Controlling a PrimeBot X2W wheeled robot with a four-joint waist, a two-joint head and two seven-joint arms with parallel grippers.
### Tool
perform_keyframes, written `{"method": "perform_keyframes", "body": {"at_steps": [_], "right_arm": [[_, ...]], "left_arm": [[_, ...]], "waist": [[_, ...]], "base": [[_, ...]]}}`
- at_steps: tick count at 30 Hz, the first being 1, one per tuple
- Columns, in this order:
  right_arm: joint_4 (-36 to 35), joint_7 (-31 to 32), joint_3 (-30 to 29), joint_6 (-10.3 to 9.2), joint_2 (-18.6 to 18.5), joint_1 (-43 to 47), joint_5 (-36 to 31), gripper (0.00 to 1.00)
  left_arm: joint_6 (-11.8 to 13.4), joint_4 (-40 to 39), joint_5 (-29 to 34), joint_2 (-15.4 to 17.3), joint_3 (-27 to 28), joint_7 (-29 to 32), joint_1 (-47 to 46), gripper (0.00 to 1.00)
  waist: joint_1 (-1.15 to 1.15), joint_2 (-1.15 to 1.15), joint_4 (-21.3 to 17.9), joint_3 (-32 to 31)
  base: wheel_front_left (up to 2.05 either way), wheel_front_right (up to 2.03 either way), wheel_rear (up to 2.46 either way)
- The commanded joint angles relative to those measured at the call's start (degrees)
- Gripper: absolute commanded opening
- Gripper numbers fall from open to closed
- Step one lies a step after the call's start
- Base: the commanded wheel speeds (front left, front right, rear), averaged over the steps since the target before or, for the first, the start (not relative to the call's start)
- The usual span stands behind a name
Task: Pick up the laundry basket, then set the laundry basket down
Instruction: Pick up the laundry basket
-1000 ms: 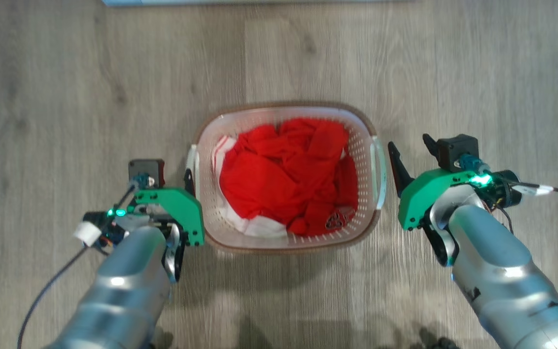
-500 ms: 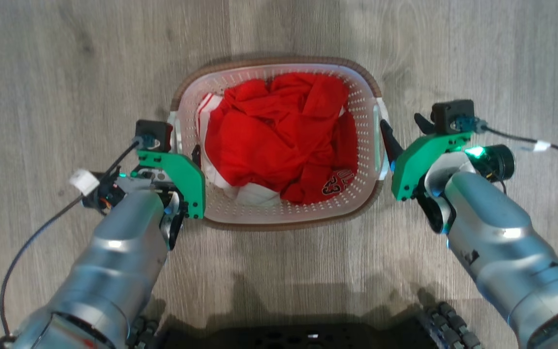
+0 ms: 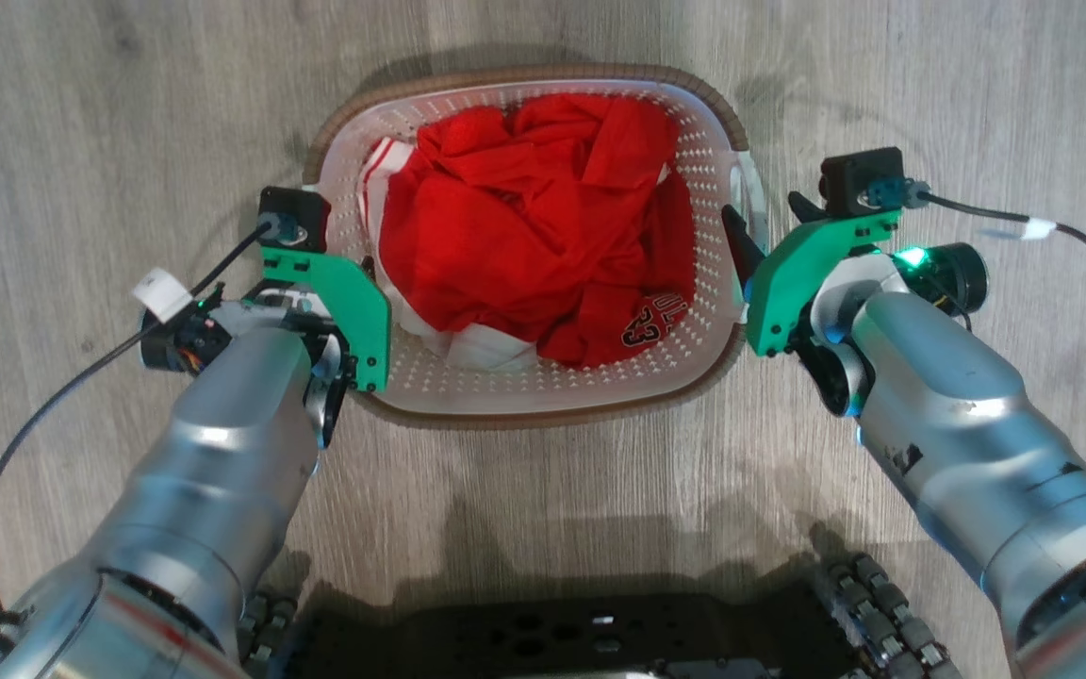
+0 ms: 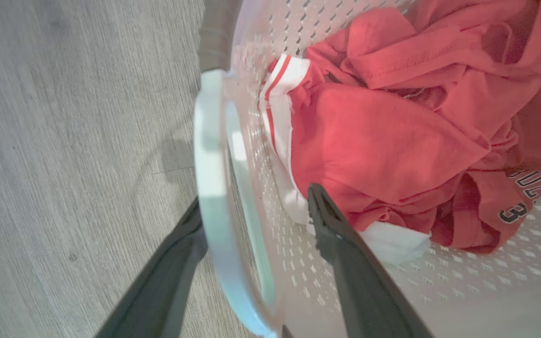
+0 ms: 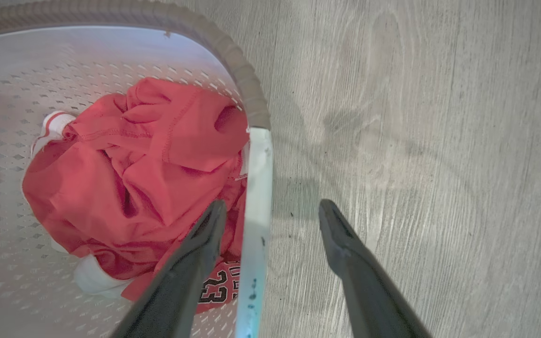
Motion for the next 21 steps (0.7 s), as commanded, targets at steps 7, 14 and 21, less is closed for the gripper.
{"method": "perform_keyframes", "body": {"at_steps": [7, 14, 21], "right_arm": [[0.8, 1.8, 3.0, 0.4, 1.6, 0.0, 2.8, 1.0], [3.0, 3.4, 5.0, 0.4, 1.8, -2.6, 4.2, 1.0], [4.8, 3.7, 6.8, 0.4, 2.2, -4.8, 5.1, 1.0]], "left_arm": [[-0.2, 0.6, -0.2, 1.2, -1.6, 2.4, -1.3, 1.0], [-0.4, 0.9, -0.4, 1.2, -3.0, 3.6, -3.0, 1.0], [-0.7, 1.0, -1.0, 1.2, -4.3, 5.3, -4.3, 1.0]], "waist": [[-0.01, 0.0, -0.6, 2.4], [-0.01, 0.0, -0.6, 5.0], [-0.01, 0.0, -0.8, 6.5]], "base": [[0.0, 0.0, 0.0], [0.0, 0.0, 0.0], [0.0, 0.0, 0.0]]}}
